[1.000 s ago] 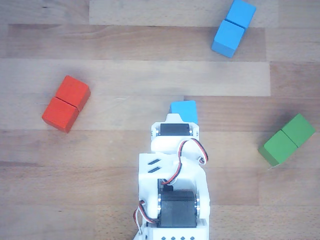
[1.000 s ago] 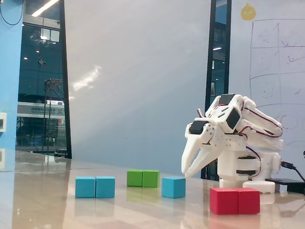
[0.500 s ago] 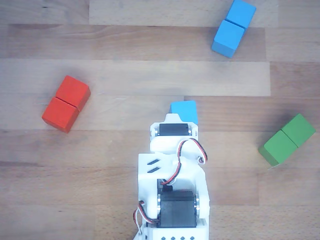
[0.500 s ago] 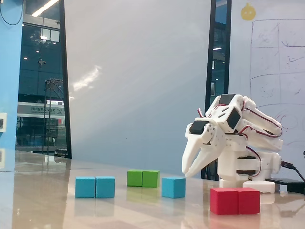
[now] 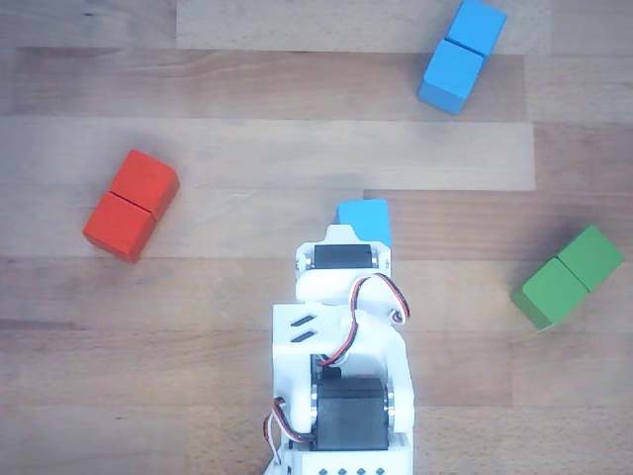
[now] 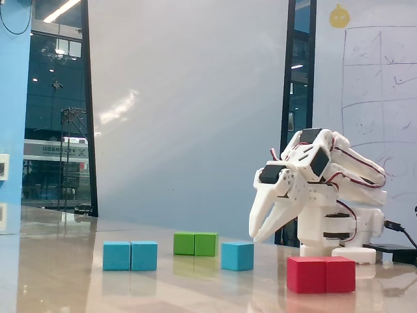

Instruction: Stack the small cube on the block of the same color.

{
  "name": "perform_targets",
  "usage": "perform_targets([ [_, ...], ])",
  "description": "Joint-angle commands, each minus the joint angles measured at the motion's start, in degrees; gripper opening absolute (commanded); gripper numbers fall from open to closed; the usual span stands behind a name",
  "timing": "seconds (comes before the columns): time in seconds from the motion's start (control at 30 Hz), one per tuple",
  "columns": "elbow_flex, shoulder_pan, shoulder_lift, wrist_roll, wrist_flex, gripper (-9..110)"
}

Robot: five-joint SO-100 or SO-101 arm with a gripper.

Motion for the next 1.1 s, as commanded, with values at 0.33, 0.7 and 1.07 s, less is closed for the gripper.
perform_targets([
  [0.33, -4.6, 0.2, 1.4, -0.6, 0.1, 1],
  [0.7, -36.2, 0.2, -33.2, -0.6, 0.2, 1],
  [1.07, -53.3, 0.2, -61.7, -0.5, 0.3, 1],
])
